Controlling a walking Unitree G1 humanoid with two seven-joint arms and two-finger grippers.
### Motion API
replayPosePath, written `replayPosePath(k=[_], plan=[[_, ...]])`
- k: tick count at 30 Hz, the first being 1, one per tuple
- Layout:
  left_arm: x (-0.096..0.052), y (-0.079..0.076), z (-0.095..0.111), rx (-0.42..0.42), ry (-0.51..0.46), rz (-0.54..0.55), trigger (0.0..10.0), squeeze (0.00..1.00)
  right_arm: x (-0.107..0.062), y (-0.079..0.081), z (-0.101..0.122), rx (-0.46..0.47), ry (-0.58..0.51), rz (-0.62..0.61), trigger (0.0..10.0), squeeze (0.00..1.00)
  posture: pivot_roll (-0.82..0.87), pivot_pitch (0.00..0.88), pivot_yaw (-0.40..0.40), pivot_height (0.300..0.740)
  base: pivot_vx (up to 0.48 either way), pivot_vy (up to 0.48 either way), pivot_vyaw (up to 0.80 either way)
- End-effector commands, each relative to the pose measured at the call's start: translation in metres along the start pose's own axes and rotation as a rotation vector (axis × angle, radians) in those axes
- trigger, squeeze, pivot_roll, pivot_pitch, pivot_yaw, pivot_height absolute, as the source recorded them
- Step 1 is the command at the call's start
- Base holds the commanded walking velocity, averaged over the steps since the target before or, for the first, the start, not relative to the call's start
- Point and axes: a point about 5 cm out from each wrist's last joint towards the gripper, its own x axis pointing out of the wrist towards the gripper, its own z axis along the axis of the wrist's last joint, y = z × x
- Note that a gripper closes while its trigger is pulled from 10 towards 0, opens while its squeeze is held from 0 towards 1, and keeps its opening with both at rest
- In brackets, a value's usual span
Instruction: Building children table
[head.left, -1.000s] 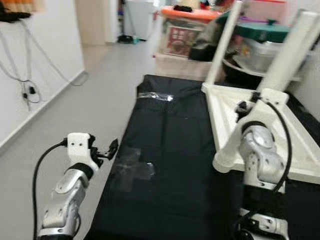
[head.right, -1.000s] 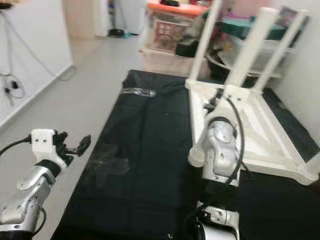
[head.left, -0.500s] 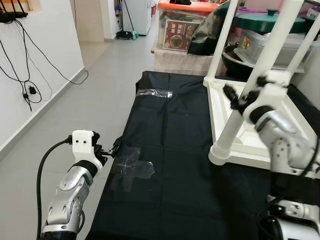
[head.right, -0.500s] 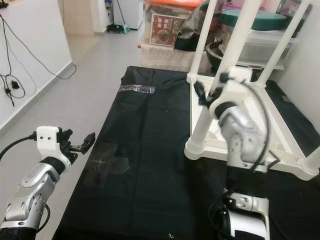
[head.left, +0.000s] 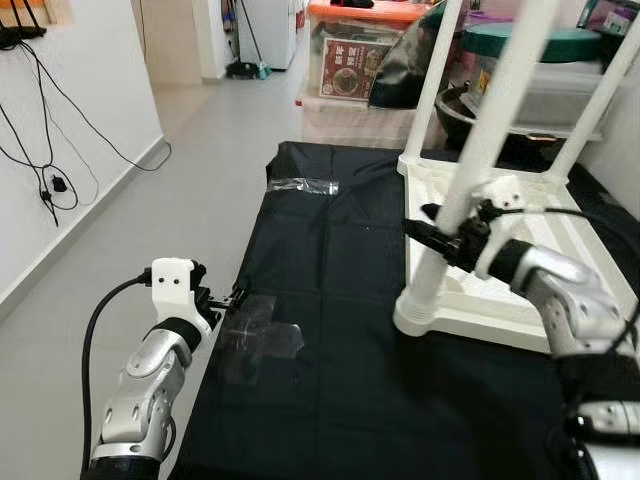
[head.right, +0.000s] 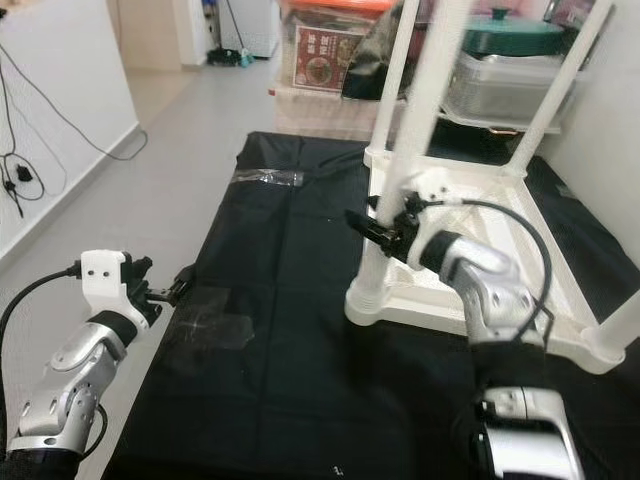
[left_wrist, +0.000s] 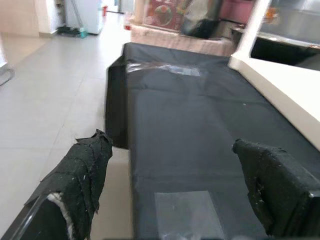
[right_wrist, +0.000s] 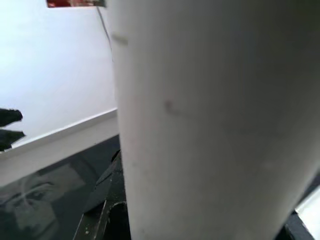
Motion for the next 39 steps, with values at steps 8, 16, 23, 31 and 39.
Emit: replayPosePath(k=[8,16,23,31,39], plan=[[-0.003,0.002,-0.002,0.018,0.011,0.001,10.0,0.0,-0.001,-0.022,-0.034,0.164,0.089,-0.557,0.0,0.0,-0.03,0.0,-0.083,0.74,0.0,0.0,0.0],[-0.002,0.001,-0.001,0.021,0.019,-0.007,10.0,0.0,-0.057,0.019,-0.083,0.275,0.217,-1.249,0.0,0.0,-0.05,0.0,-0.06,0.74,0.0,0.0,0.0],[-0.002,0.0,-0.004,0.019,0.028,-0.018,10.0,0.0,-0.042,0.047,-0.077,0.228,0.194,-1.053,10.0,0.0,-0.06,0.0,-0.052,0.74,0.0,0.0,0.0],[0.0,-0.002,-0.004,0.017,0.025,-0.027,10.0,0.0,-0.032,0.016,-0.021,0.193,-0.127,-0.655,10.0,0.0,-0.07,0.0,-0.054,0.74,0.0,0.0,0.0],[0.002,-0.004,-0.004,0.014,0.02,-0.031,10.0,0.0,-0.044,0.014,-0.033,0.072,-0.044,-0.28,10.0,0.0,-0.07,0.0,-0.064,0.74,0.0,0.0,0.0]])
